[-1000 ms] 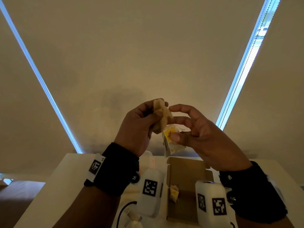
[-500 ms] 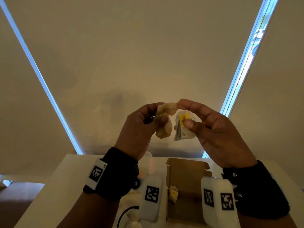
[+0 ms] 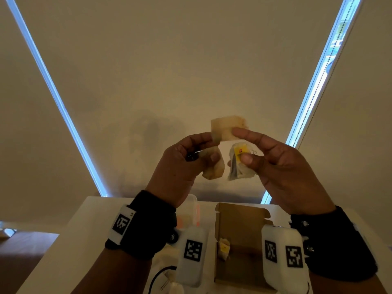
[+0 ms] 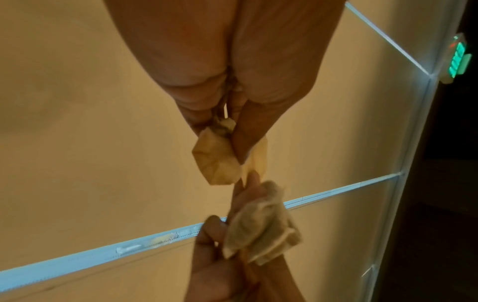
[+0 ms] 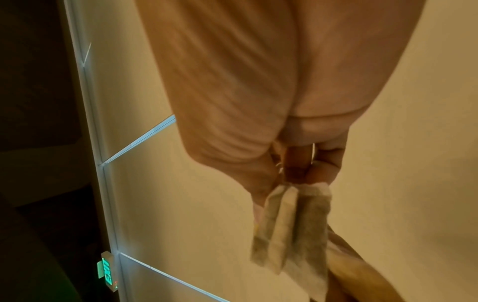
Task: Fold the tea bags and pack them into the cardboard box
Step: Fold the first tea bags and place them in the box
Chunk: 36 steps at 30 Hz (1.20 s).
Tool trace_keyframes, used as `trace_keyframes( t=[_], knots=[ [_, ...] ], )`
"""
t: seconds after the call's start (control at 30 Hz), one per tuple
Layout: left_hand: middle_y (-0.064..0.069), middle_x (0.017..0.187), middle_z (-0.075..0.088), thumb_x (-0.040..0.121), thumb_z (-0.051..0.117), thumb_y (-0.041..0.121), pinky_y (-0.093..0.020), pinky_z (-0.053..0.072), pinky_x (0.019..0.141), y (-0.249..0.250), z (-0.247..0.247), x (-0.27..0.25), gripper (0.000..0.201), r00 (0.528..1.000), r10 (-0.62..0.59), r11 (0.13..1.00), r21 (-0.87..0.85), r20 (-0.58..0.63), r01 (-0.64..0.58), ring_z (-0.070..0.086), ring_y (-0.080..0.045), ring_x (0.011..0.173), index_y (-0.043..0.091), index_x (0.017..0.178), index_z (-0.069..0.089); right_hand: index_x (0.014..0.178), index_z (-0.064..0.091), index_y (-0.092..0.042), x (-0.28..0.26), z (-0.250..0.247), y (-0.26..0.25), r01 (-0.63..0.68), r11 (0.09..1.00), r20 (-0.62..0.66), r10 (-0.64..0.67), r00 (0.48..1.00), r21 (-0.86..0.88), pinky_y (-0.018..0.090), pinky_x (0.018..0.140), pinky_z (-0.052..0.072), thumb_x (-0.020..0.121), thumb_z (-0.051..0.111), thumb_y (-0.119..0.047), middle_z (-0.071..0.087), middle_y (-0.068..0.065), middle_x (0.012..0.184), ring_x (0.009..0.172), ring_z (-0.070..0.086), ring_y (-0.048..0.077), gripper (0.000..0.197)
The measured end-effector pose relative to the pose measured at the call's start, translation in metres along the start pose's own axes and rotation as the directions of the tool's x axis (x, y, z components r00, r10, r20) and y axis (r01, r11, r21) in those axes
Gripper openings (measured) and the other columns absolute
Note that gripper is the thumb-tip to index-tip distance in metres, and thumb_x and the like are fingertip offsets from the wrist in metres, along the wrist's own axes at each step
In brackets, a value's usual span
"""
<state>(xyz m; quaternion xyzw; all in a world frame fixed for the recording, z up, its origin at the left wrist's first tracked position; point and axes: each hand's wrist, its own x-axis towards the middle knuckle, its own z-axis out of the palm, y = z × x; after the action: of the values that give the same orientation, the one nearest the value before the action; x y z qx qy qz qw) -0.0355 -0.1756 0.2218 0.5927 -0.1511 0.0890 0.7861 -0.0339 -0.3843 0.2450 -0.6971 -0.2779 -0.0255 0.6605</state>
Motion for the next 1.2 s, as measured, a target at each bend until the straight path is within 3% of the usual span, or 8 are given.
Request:
trace_keyframes(
  t=[0.07,0.3,0.47,0.53,0.77,0.93,1.07,1.2],
  knots=[
    [-0.011,0.114,0.075,0.081,0.076,0.005,-0.044,0.055,0.091,-0.001,-0.004,-0.002,0.04,1.0,-0.008,0.999,0.04,-0.023,0.009,0.07,-0.027,0.104,0.013,0.12,0.069,0.134,0.06,-0.027,0.0,-0.004,-0.002,0.024,1.0,-0.022,-0.024,0.999,0.01,0.024,0.098,0.052,0.082,0.065,-0.024,0.064,-0.013,0.136,0.126,0.06,0.009,0.052],
    [-0.015,0.088,0.073,0.083,0.073,-0.007,-0.049,0.059,0.081,0.002,-0.007,-0.007,0.026,0.994,-0.006,1.0,0.015,-0.112,0.007,0.068,-0.034,0.079,0.007,0.106,0.071,0.134,0.06,-0.02,-0.005,-0.014,-0.01,0.045,0.999,-0.002,-0.045,0.999,0.023,0.019,0.095,0.049,0.083,0.064,-0.017,0.065,-0.013,0.134,0.124,0.062,0.008,0.052],
    [-0.006,0.081,0.071,0.089,0.069,0.002,-0.032,0.042,0.068,0.004,-0.006,-0.005,0.017,0.973,-0.127,0.987,-0.126,-0.191,0.104,0.059,-0.022,0.069,0.017,0.097,0.072,0.131,0.062,-0.024,-0.012,-0.018,-0.01,0.005,0.998,0.046,-0.002,0.999,-0.062,0.019,0.093,0.051,0.084,0.064,-0.017,0.066,-0.013,0.133,0.119,0.065,0.01,0.048],
    [-0.007,0.084,0.071,0.082,0.073,0.008,-0.032,0.047,0.069,0.003,-0.006,-0.004,0.015,0.964,-0.162,0.968,-0.225,-0.209,0.114,0.062,-0.021,0.072,0.015,0.095,0.071,0.129,0.064,-0.024,-0.015,-0.019,-0.01,-0.008,0.997,0.047,0.011,0.999,-0.072,0.021,0.092,0.053,0.083,0.065,-0.018,0.068,-0.01,0.13,0.117,0.067,0.014,0.046],
    [-0.008,0.089,0.076,0.085,0.062,0.003,-0.026,0.062,0.077,0.003,-0.002,-0.004,0.021,0.961,-0.229,0.913,-0.375,-0.154,0.158,0.074,-0.016,0.08,0.005,0.105,0.069,0.122,0.067,-0.023,-0.019,-0.024,-0.012,-0.022,0.997,0.037,0.025,0.999,-0.079,0.016,0.083,0.053,0.082,0.063,-0.016,0.073,-0.01,0.119,0.111,0.069,0.012,0.041],
    [-0.001,0.075,0.069,0.085,0.058,0.003,-0.021,0.06,0.073,0.008,0.002,-0.005,0.008,0.959,-0.277,0.867,-0.448,-0.067,0.219,0.07,-0.012,0.07,0.004,0.091,0.063,0.121,0.068,-0.019,-0.02,-0.025,-0.01,-0.041,0.995,0.047,0.045,0.998,-0.087,0.016,0.083,0.053,0.082,0.064,-0.014,0.074,-0.008,0.118,0.112,0.069,0.013,0.04],
    [-0.013,0.1,0.068,0.083,0.059,0.005,-0.03,0.062,0.083,0.012,-0.001,-0.005,0.018,0.947,-0.32,0.819,-0.514,-0.041,0.255,0.068,-0.027,0.104,0.001,0.1,0.059,0.12,0.069,-0.022,-0.018,-0.025,-0.011,-0.048,0.994,0.052,0.053,0.997,-0.103,0.018,0.085,0.054,0.082,0.065,-0.018,0.074,-0.006,0.119,0.112,0.07,0.016,0.039],
    [0.0,0.081,0.059,0.079,0.072,0.015,-0.028,0.047,0.063,0.014,-0.006,-0.004,0.019,0.939,-0.345,0.871,-0.374,-0.006,0.318,0.059,-0.014,0.071,0.015,0.087,0.055,0.121,0.07,-0.021,-0.016,-0.025,-0.013,-0.05,0.996,0.057,0.054,0.997,-0.076,0.022,0.09,0.055,0.082,0.066,-0.017,0.073,-0.003,0.121,0.112,0.07,0.018,0.039]
  ],
)
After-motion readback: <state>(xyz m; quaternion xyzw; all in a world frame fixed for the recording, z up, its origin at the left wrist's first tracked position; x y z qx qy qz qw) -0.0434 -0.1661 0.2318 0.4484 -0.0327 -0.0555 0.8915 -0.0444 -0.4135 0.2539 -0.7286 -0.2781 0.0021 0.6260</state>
